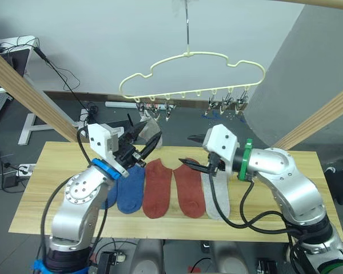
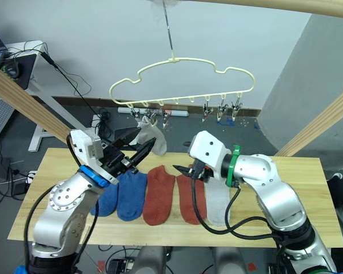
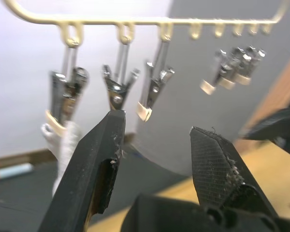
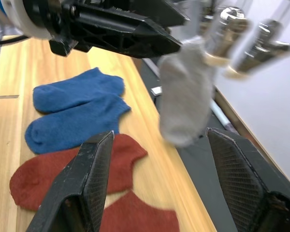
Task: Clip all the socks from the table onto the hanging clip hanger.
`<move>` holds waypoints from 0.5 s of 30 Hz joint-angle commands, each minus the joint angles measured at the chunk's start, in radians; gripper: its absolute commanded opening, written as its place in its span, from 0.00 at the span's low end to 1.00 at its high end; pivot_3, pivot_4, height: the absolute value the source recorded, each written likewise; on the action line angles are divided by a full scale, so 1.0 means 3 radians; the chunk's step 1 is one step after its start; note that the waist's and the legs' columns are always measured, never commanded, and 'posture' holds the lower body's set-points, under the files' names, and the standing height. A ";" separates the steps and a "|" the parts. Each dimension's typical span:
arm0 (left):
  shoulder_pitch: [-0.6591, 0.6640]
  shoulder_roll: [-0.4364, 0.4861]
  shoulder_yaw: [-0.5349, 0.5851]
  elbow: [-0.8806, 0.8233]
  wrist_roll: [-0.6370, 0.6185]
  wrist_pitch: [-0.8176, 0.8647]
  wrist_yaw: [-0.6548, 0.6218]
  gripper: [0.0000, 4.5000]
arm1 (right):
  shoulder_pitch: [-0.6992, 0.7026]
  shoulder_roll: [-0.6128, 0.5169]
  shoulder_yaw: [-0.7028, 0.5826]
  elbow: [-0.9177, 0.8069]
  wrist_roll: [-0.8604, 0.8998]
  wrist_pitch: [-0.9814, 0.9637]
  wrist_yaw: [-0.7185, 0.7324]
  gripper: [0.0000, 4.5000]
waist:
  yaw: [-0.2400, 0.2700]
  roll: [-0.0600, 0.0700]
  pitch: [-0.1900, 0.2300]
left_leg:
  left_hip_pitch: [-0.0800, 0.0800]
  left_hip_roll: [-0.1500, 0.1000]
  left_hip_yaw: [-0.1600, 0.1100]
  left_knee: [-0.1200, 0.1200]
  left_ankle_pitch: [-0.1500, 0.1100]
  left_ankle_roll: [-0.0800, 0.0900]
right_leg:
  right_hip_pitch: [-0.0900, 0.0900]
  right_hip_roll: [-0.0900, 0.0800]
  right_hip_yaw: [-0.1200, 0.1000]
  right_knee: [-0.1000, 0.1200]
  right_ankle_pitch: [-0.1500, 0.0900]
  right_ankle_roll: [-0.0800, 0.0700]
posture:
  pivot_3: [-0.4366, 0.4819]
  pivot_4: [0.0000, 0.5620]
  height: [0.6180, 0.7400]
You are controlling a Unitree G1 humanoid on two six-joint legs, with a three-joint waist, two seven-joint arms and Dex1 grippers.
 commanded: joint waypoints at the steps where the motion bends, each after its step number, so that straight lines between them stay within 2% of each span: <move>1: -0.0007 -0.0159 -0.0075 0.0070 0.0237 -0.0277 0.0190 0.55 | 0.0041 -0.0065 -0.0186 -0.0243 0.0157 0.0036 -0.0046 0.71 | -0.0009 0.0000 0.0000 | 0.0001 0.0000 0.0000 0.0002 0.0001 0.0001 | 0.0000 0.0000 0.0001 0.0004 0.0000 0.0000 | 0.48 0.55 1.00; 6: -0.0069 -0.0277 -0.0145 0.0404 0.0582 -0.0559 0.0383 0.55 | 0.0077 -0.0204 -0.0366 -0.0297 0.0254 0.0098 -0.0110 0.71 | -0.0043 0.0000 0.0000 | 0.0001 0.0000 -0.0002 0.0014 0.0001 0.0002 | 0.0000 0.0010 0.0001 0.0014 0.0000 0.0000 | 0.46 0.56 1.00; 11: -0.0238 -0.0434 -0.0111 0.0624 0.0679 -0.0686 0.0552 0.55 | 0.0101 -0.0340 -0.0481 -0.0271 0.0308 0.0098 -0.0167 0.71 | -0.0079 0.0000 0.0000 | -0.0004 0.0000 -0.0005 0.0036 0.0000 0.0002 | 0.0005 0.0015 0.0001 0.0014 0.0000 0.0000 | 0.43 0.56 1.00; 15: -0.0295 -0.0496 -0.0148 0.0740 0.0634 -0.0768 0.0497 0.55 | 0.0109 -0.0416 -0.0514 -0.0262 0.0368 0.0066 -0.0185 0.71 | -0.0097 0.0000 0.0000 | 0.0001 0.0000 -0.0005 0.0040 0.0001 0.0002 | 0.0015 0.0016 0.0002 0.0013 0.0001 0.0002 | 0.42 0.56 1.00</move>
